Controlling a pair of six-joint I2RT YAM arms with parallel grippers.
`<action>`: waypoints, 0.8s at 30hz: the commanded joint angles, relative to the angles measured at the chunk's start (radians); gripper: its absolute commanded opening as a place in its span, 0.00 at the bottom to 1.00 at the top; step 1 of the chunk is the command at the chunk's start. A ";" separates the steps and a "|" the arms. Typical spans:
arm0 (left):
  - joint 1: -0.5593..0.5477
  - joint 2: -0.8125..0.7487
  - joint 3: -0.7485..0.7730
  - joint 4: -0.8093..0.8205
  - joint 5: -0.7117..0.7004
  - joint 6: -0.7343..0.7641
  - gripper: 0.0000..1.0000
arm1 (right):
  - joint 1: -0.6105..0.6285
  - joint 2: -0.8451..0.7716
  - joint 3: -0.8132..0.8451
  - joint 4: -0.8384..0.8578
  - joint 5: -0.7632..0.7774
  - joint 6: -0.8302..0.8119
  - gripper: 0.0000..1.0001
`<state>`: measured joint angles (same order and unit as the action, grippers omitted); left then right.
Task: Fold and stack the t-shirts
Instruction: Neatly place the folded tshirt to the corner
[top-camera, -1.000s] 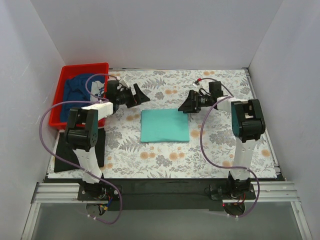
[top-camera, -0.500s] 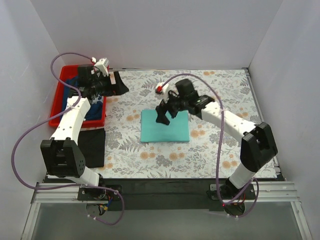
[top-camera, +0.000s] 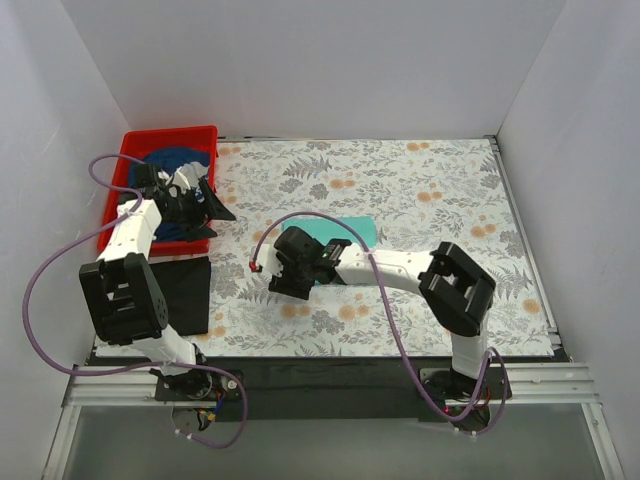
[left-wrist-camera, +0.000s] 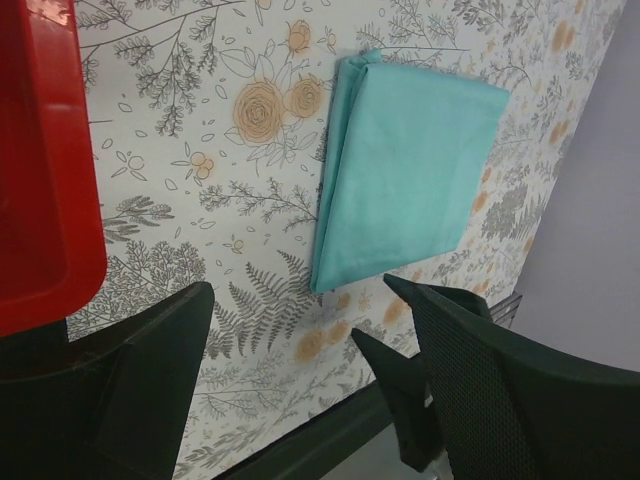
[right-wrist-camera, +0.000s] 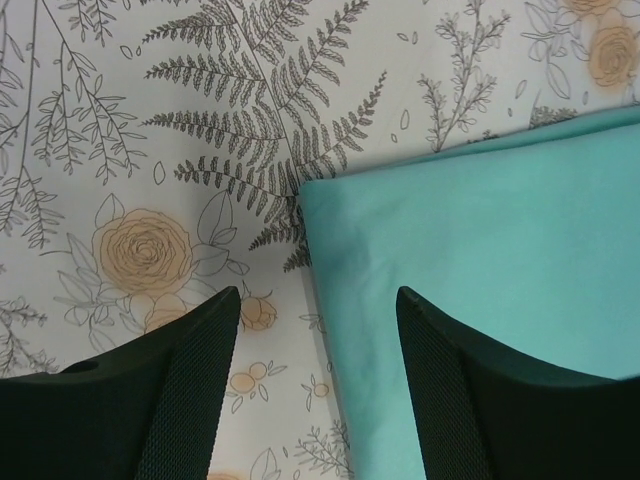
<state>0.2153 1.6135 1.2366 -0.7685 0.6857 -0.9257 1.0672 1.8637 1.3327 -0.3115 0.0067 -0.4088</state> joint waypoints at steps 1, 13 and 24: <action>-0.008 -0.052 0.007 -0.014 0.020 -0.003 0.79 | 0.031 0.043 0.065 0.031 0.064 -0.030 0.69; -0.007 -0.093 -0.035 0.028 0.018 -0.002 0.79 | 0.040 0.161 0.095 0.077 0.104 -0.054 0.56; -0.019 -0.121 -0.169 0.156 0.150 -0.151 0.88 | 0.025 0.077 0.074 0.092 0.095 -0.024 0.01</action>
<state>0.2054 1.5333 1.1019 -0.6697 0.7574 -1.0050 1.1011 2.0258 1.3922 -0.2470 0.1158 -0.4549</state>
